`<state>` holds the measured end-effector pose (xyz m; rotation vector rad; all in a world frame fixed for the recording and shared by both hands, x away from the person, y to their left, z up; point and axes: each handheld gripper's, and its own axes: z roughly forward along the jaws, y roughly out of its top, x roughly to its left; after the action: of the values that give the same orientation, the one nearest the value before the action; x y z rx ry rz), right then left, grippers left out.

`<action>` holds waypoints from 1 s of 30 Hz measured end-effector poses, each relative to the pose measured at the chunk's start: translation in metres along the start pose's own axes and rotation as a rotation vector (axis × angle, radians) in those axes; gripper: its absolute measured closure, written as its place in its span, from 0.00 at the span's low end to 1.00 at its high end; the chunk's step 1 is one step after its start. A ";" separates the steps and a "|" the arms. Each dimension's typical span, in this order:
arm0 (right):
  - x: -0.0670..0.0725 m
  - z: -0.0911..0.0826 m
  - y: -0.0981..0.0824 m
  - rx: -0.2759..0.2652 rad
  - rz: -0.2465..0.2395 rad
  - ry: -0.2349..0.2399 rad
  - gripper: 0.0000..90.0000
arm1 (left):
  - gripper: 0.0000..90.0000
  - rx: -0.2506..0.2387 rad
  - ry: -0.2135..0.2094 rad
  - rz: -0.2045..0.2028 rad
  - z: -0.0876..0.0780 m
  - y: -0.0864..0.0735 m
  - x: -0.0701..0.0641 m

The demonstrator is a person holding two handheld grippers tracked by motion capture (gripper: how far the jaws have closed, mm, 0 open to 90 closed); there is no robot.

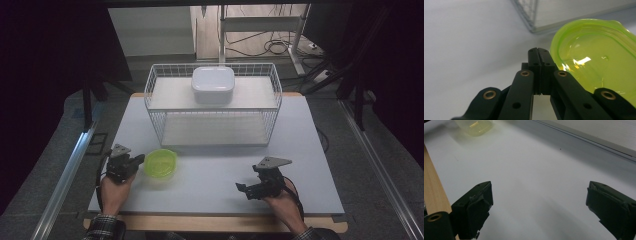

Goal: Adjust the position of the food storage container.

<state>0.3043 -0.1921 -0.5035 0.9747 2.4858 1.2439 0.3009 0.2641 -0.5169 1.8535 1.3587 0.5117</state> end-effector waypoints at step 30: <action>-0.001 0.000 -0.001 0.002 0.002 -0.001 0.08 | 1.00 0.113 -0.226 0.130 0.020 -0.003 -0.046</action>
<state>0.3047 -0.1925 -0.5042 0.9788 2.4865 1.2418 0.2968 0.2149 -0.5257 2.0339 1.1425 0.2845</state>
